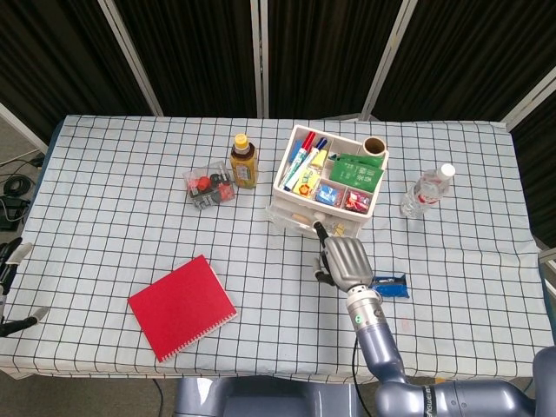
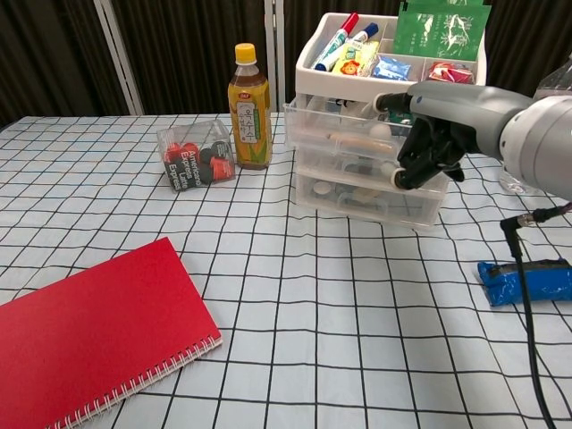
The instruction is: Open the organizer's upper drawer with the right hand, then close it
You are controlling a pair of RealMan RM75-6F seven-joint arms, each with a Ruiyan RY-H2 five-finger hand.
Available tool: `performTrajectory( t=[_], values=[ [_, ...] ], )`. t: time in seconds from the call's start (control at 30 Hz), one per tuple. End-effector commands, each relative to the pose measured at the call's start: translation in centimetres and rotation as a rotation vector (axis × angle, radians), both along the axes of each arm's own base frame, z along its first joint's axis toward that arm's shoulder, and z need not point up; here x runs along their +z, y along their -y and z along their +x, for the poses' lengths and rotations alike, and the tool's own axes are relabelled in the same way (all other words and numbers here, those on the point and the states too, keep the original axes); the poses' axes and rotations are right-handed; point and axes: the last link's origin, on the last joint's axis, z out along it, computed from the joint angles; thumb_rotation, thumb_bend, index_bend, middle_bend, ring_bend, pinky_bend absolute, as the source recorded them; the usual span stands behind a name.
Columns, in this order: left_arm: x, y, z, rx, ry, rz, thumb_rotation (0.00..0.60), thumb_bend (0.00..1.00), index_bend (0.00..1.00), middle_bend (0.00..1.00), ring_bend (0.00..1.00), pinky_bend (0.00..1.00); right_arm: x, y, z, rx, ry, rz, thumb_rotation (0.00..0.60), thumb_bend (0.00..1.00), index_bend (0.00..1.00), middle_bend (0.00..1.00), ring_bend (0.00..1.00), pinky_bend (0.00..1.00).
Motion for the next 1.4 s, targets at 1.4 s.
performTrajectory(
  t=[1.4],
  values=[
    [0.0,-0.1,0.0,0.007,0.0,-0.001,0.6,0.15,0.0,0.0,0.0,0.0,0.5,-2.3,0.4,0.067,0.036,0.0,0.6,0.49,0.57,0.91,0.91,0.78]
  ],
)
